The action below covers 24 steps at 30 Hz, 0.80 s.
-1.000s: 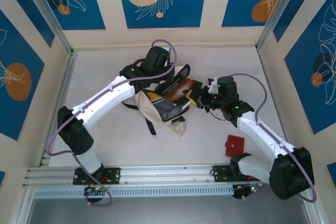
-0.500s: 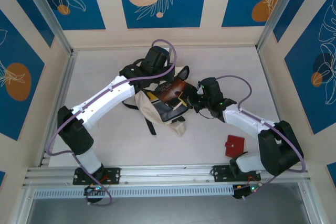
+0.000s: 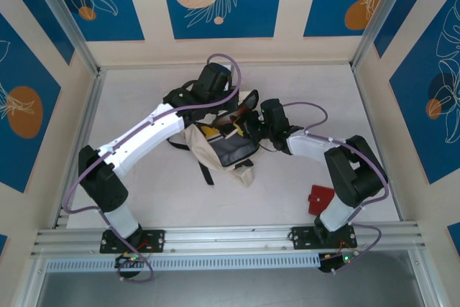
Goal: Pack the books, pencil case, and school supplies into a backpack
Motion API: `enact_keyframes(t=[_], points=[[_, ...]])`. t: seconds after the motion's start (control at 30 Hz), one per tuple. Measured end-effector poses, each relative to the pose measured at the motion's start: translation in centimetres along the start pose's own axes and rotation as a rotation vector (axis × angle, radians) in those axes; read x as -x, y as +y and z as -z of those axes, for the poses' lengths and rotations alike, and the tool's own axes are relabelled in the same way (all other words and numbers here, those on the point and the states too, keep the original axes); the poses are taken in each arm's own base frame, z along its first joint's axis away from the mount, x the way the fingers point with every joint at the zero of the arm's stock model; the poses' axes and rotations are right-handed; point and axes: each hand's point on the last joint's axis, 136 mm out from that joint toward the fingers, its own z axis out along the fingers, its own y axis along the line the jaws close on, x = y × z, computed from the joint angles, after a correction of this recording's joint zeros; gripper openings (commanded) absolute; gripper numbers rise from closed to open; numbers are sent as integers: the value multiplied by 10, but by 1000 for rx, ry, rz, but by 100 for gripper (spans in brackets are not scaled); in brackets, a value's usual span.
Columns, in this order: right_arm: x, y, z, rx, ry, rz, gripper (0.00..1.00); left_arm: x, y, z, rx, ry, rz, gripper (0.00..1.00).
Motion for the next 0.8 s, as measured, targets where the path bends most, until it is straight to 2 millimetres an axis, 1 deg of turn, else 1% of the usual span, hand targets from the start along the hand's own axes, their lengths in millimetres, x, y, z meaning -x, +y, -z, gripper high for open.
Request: enact_keyframes(t=[0.07, 0.27, 0.37, 0.5, 0.53, 0.6, 0.63, 0.7, 0.77, 0.8], points=[[-1, 3, -5, 4, -3, -13, 4, 0, 0, 0, 0, 0, 7, 0], [-7, 4, -25, -2, 4, -47, 4, 1, 0, 0, -7, 0, 30, 0], [-7, 8, -35, 10, 10, -55, 5, 2, 0, 0, -10, -1, 42, 0], [-5, 10, -41, 19, 13, -54, 9, 1, 0, -1, -11, 1, 49, 0], [-5, 11, -41, 19, 13, -54, 12, 1, 0, -1, -11, 1, 49, 0], [-5, 11, -42, 19, 13, -55, 20, 0, 1, -1, -9, 3, 50, 0], [-5, 11, -42, 18, 15, -55, 26, 0, 1, -2, -9, 4, 50, 0], [-9, 8, -42, 9, 36, -61, 42, 0, 2, -2, -10, 5, 50, 0], [-13, 2, -42, -12, 59, -64, 52, 0, 2, -3, -10, 3, 51, 0], [-14, -2, -42, -27, 65, -69, 55, 1, 2, -3, -11, 0, 53, 0]])
